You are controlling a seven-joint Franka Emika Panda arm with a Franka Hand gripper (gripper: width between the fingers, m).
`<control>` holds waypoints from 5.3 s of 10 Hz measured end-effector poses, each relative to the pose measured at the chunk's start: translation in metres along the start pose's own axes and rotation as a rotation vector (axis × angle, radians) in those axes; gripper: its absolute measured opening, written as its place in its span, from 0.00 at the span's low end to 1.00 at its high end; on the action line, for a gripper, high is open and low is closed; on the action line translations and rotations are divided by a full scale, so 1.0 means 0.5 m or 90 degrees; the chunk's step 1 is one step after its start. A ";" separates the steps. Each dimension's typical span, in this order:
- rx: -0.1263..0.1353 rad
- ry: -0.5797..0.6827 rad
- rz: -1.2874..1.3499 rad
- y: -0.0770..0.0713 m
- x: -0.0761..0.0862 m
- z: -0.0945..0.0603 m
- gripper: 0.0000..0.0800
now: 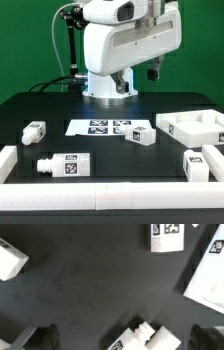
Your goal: Assemble one leg
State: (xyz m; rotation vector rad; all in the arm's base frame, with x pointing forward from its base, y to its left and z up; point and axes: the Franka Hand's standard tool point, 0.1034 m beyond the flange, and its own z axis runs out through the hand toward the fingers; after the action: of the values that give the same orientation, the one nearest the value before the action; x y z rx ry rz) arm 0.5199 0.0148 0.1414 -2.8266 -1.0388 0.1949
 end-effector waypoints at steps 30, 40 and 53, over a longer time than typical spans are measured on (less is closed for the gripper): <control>0.028 0.019 0.457 -0.019 0.229 0.178 0.81; 0.030 0.012 0.475 -0.003 0.231 0.221 0.81; 0.030 0.031 0.465 0.023 0.218 0.237 0.49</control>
Offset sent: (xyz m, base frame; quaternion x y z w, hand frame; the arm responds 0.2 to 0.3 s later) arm 0.0000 0.0000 0.0000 0.0000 0.0000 0.0000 1.0000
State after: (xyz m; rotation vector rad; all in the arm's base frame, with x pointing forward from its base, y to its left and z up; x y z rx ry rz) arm 0.5904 0.0854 0.0143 -3.0051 0.0488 0.2047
